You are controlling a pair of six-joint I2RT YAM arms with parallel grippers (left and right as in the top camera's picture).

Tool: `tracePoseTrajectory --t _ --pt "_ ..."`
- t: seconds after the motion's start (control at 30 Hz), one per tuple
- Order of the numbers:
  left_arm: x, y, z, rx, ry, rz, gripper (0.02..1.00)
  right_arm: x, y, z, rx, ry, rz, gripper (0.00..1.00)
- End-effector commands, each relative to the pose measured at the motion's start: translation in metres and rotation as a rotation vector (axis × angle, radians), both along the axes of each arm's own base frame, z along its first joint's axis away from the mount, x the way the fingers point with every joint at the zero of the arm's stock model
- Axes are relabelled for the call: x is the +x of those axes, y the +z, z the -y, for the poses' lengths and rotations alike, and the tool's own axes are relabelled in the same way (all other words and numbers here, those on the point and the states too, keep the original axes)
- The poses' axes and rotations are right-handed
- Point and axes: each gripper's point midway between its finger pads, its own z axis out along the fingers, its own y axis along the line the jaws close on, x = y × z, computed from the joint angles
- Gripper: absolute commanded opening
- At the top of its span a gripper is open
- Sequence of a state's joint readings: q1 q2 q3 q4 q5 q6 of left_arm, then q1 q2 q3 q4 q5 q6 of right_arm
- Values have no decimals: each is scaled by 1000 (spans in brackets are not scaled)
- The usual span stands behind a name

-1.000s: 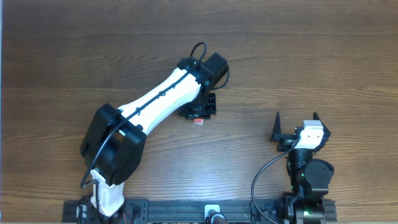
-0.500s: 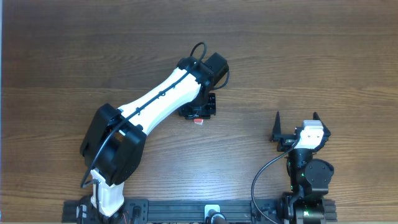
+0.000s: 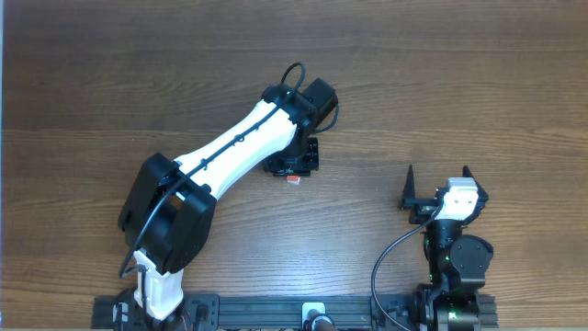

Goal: Stack Cubes

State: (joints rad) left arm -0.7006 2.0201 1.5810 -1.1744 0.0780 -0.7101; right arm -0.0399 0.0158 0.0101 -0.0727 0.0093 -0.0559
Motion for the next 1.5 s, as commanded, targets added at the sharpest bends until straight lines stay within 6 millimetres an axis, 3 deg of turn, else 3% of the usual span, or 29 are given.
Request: tracePoseTrajectory --t 0.03,0.73,1.13,1.3,1.5 --pt "3 -3 -2 12 -12 3 86 0 -1 2 2 -12 2 991" --pt "2 -6 -2 21 -16 -2 283 0 -1 2 2 -12 2 991" --pt "2 -6 -2 21 -15 -2 463 0 -1 2 2 -12 2 991" --pt "2 -6 -2 21 -14 -2 641 0 -1 2 2 -12 2 993" --pt "5 -6 0 14 4 9 932 0 -1 2 2 -12 2 991"
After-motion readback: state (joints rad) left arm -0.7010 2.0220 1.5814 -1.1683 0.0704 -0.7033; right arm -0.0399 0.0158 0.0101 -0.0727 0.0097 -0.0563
